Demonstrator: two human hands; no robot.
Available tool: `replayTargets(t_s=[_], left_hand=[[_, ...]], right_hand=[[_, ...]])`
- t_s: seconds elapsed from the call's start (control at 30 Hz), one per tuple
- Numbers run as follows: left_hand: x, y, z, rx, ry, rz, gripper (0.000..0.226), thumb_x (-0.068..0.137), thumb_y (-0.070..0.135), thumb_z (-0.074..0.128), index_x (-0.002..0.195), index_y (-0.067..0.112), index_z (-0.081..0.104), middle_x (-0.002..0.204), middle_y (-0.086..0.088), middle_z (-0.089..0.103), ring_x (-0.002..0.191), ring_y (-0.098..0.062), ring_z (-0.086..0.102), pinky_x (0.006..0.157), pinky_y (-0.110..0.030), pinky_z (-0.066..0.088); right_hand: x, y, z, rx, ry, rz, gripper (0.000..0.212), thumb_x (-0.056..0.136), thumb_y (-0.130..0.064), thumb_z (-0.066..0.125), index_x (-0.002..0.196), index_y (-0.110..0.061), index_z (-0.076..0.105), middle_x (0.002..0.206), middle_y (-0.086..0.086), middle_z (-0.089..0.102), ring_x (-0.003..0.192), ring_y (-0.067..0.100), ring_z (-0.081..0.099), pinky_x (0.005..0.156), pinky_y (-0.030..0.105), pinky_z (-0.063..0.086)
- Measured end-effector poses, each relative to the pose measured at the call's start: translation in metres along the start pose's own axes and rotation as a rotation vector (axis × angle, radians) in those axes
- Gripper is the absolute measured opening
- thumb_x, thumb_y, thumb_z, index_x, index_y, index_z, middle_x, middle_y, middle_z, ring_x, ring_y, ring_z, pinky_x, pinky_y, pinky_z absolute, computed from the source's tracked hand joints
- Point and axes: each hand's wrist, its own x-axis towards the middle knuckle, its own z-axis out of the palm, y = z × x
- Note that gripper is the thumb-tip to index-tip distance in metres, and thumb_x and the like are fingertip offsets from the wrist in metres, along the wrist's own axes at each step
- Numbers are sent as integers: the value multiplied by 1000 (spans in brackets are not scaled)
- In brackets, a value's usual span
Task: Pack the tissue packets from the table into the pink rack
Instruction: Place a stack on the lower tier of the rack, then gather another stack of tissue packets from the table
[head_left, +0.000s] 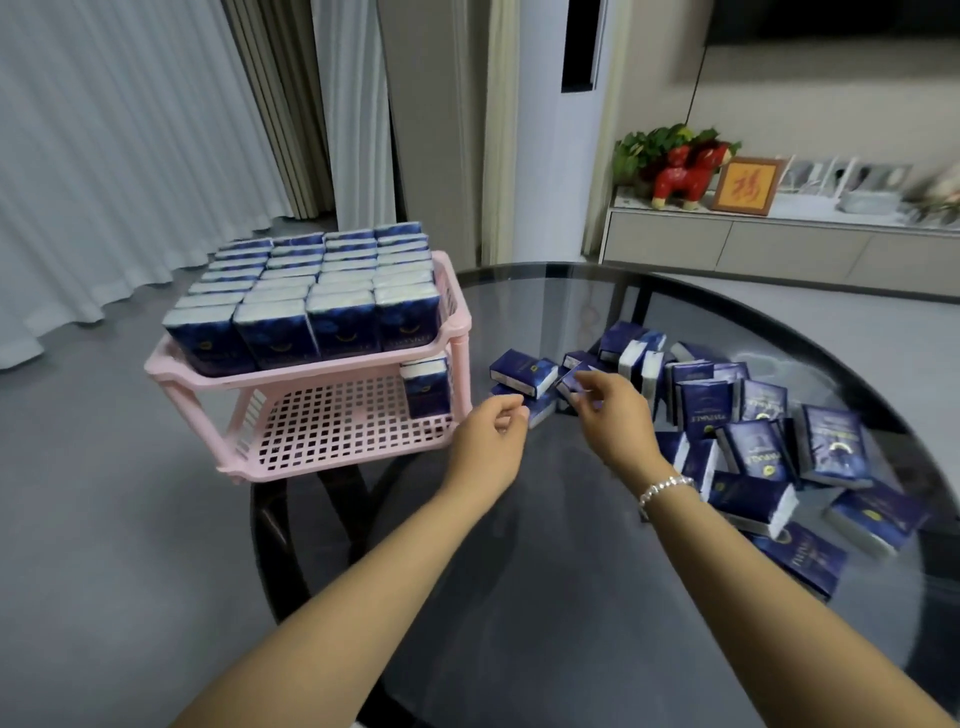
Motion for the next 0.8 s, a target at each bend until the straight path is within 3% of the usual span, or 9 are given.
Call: replayTargets(t_s=[0.07,0.17,0.3,0.37,0.5,0.63,0.7,0.8], left_hand=[[14,6,14,34,-1,3,41,97,24,49,136,10,48,136,-7,53,122,-17,51,101,-26,40],[40,8,30,186,30,-30,55,99,32,41,149,14,25,158,-5,18,143,-22,24,113,-33,23],[77,0,40,250,-9,-104,56,101,35,31,152,29,8,160,-8,-11,147,-28,6,117,-43,18],[90,-7,41,255,-57,-141,53,101,37,32,150,34,14,160,-10,-8,146,-30,10,117,-45,20],[94,-16,42,201,-82,-114,41,98,31,43,139,30,43,145,-9,27,129,-28,40,110,-34,31],[79,-18,38,189,-114,-105,41,96,33,46,137,33,45,138,-8,32,122,-26,46,107,-32,35],[66,-16,36,178,-130,-100,40,96,34,47,136,34,45,136,-7,33,122,-25,46,108,-34,35],[39,-11,35,167,-165,-93,39,96,31,48,135,34,47,135,-6,34,119,-22,47,106,-29,33]], right_hand=[[19,5,-10,-153,-26,2,26,88,-10,56,112,-3,64,113,16,60,107,30,56,84,26,37],[38,13,-13,-315,-113,12,28,84,-15,60,110,-6,62,114,15,60,109,32,54,83,32,41],[46,17,-7,-408,-207,84,31,83,-25,61,111,-12,56,113,9,60,103,30,56,72,33,45],[48,16,-5,-414,-227,112,30,83,-27,62,108,-12,54,112,8,58,100,28,56,67,31,40],[49,15,-6,-459,-249,142,34,76,-41,71,87,-13,54,101,9,55,86,25,56,63,31,43],[39,12,-16,-372,-222,183,44,76,-43,71,58,-16,42,72,3,52,65,21,51,49,27,33],[29,10,-28,-283,-171,192,40,81,-39,67,57,-14,47,63,1,57,64,21,55,53,28,40],[8,7,-49,-69,-122,214,33,84,-39,64,71,-8,64,67,3,67,69,20,61,62,32,47]])
